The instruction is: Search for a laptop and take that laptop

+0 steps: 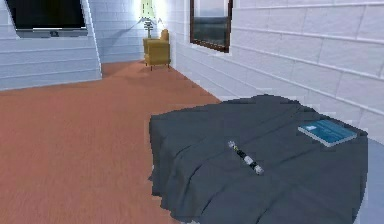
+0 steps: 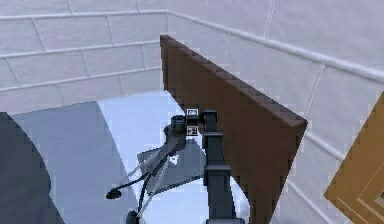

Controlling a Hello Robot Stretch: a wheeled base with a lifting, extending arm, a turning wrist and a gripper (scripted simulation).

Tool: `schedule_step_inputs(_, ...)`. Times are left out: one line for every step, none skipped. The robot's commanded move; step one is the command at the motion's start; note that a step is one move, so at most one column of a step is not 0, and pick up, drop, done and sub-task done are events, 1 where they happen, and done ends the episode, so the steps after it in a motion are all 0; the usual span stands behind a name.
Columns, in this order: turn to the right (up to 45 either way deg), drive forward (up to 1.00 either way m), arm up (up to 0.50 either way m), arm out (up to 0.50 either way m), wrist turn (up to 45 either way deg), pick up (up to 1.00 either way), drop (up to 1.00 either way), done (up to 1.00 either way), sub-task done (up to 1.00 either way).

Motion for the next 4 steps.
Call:
schedule_step_inputs(0.0,0.0,0.0,0.0,45.0,0.0,0.0,0.0,0.0)
schedule_step_inputs(0.0,0.0,0.0,0.0,33.0,0.0,0.0,0.0,0.0)
schedule_step_inputs(0.0,0.0,-0.3,0.0,0.0,0.0,0.0,0.0,0.0)
schedule_step_inputs(0.0,0.0,0.0,0.0,0.0,1.0,0.0,0.0,0.0)
